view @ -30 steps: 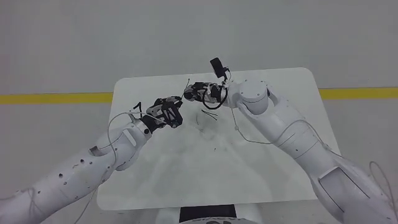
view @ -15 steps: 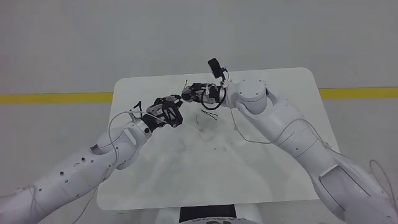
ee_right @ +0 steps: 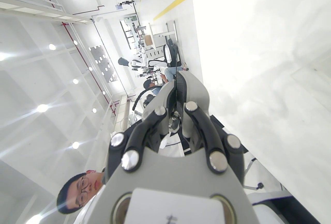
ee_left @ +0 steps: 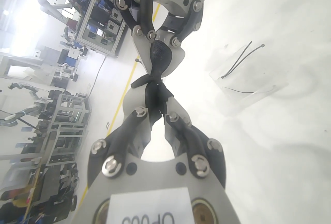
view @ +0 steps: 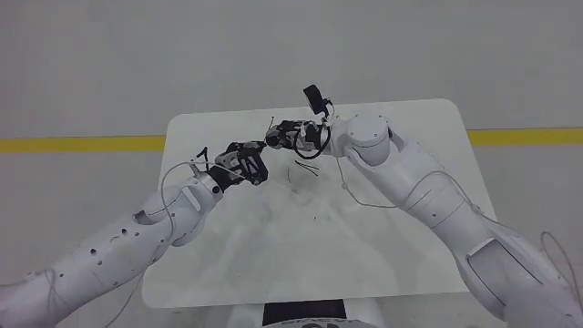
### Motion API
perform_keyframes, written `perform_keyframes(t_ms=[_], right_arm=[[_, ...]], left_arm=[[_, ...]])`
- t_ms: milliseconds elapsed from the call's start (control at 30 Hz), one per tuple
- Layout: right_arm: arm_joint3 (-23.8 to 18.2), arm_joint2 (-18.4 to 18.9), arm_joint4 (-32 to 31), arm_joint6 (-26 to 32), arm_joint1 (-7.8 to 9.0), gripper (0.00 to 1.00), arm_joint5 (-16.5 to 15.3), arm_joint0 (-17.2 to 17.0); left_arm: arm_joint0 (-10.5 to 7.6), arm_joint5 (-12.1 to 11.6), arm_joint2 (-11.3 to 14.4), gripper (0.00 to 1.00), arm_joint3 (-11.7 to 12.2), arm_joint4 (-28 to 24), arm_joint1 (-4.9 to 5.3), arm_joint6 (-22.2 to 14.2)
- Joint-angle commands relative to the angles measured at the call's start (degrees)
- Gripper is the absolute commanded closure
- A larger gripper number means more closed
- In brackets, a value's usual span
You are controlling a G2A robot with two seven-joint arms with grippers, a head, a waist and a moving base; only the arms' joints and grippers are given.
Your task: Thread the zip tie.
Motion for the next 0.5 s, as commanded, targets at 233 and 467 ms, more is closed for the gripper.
perform_keyframes(t_ms=[233, 467], right_arm=[[0.32, -0.04, 0.16, 0.25, -0.1, 0.04, 0.0, 0.13], [0.03, 0.31, -0.46, -0.36, -0.02, 0.0, 0.0, -0.11]], left_arm=[[-0.04, 0.83, 0.04, 1.0, -0.1, 0.0, 0.12, 0.03], [0.3, 1.34, -0.08, 1.0, -0.55, 0.0, 0.42, -0.28]])
